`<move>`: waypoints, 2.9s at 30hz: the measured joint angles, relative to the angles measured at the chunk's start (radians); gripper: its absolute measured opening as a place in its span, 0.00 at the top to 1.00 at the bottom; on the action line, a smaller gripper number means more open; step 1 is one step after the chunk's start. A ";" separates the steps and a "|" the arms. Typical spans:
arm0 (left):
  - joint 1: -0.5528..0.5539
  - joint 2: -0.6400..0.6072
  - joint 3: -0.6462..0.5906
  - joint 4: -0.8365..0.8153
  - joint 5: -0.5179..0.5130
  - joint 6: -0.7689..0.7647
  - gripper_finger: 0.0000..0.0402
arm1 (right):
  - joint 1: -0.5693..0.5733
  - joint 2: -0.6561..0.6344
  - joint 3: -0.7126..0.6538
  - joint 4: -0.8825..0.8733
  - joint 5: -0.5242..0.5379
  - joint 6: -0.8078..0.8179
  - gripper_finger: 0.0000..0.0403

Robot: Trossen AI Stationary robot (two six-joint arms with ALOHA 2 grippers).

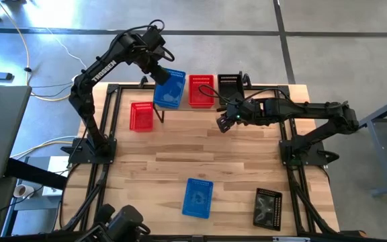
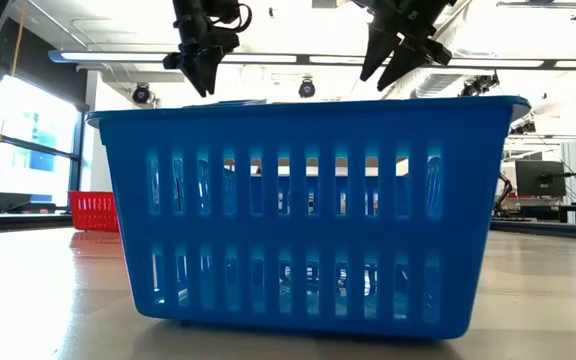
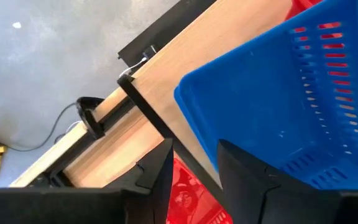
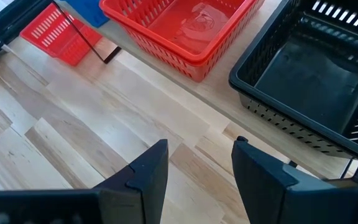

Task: Stack baskets on shelf by color
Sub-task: Stack the top blue basket into the blue basket on the shelf

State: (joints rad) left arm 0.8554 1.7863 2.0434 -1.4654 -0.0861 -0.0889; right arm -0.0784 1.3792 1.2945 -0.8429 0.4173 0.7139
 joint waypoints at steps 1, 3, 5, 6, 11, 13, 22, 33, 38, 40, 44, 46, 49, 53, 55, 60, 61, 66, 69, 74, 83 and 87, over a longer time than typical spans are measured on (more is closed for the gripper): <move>0.000 0.000 0.000 0.001 0.000 -0.008 0.71 | 0.000 0.000 0.000 0.000 0.000 0.000 0.60; -0.001 0.000 0.000 0.003 0.000 -0.016 0.71 | 0.000 0.000 0.000 0.000 0.000 -0.010 0.60; -0.001 0.000 0.000 0.003 -0.001 -0.023 0.71 | 0.000 0.000 0.000 0.000 -0.001 -0.015 0.60; -0.004 0.000 0.000 0.003 -0.001 -0.029 0.71 | 0.000 0.000 0.000 0.000 -0.002 -0.015 0.60; -0.013 0.023 0.000 0.006 -0.012 -0.057 0.71 | 0.000 0.000 0.000 0.000 -0.002 -0.015 0.60; -0.013 0.041 0.000 0.004 -0.012 -0.058 0.71 | 0.000 0.000 0.000 0.000 -0.002 -0.015 0.60; -0.015 0.074 -0.001 0.004 -0.061 -0.075 0.71 | 0.000 0.000 0.000 0.000 -0.003 -0.015 0.60; -0.015 0.074 -0.001 0.006 -0.060 -0.090 0.91 | 0.000 0.000 0.000 0.000 -0.006 -0.015 0.60; -0.015 0.074 0.000 0.012 -0.054 -0.143 0.98 | 0.000 0.000 0.000 0.000 -0.006 -0.018 0.60; -0.015 0.074 0.000 0.011 -0.054 -0.162 0.98 | 0.000 0.000 0.000 0.000 -0.006 -0.020 0.60; -0.015 0.074 0.000 0.011 -0.054 -0.170 0.97 | 0.000 0.000 0.000 0.000 -0.006 -0.026 0.60; -0.015 0.074 0.000 0.011 -0.054 -0.170 0.98 | 0.000 0.000 0.000 0.000 -0.006 -0.028 0.60; -0.013 0.071 0.000 0.012 -0.053 -0.170 0.98 | 0.000 0.000 0.000 0.000 -0.005 -0.041 0.60; -0.011 0.060 0.000 0.019 -0.052 -0.170 0.98 | 0.000 0.000 0.000 0.000 -0.005 -0.041 0.60; -0.011 0.055 0.000 0.023 -0.052 -0.170 0.98 | 0.000 0.000 0.000 0.000 -0.005 -0.041 0.60; -0.011 0.045 0.000 0.026 -0.045 -0.174 0.98 | 0.000 0.000 0.000 0.000 -0.005 -0.041 0.60; -0.011 0.045 0.000 0.026 -0.045 -0.181 0.98 | 0.000 0.000 0.000 0.000 -0.005 -0.041 0.60; 0.004 0.045 0.000 0.030 -0.004 -0.176 0.98 | 0.000 0.000 0.000 0.000 -0.005 -0.041 0.60; 0.016 0.045 0.000 0.044 0.017 -0.174 0.98 | 0.000 0.000 0.000 0.000 -0.005 -0.041 0.60; 0.030 0.042 0.000 0.055 0.033 -0.179 0.98 | 0.000 0.000 0.000 0.000 -0.005 -0.039 0.60; 0.034 0.024 0.001 0.103 0.087 -0.196 0.98 | 0.000 0.000 0.000 0.000 -0.006 -0.032 0.60; 0.051 0.024 0.031 0.077 0.095 -0.196 0.98 | 0.000 0.000 0.000 0.000 -0.006 -0.031 0.60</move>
State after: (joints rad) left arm 0.9060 1.8106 2.0749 -1.3882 0.0092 -0.2849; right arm -0.0784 1.3792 1.2942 -0.8429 0.4118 0.6834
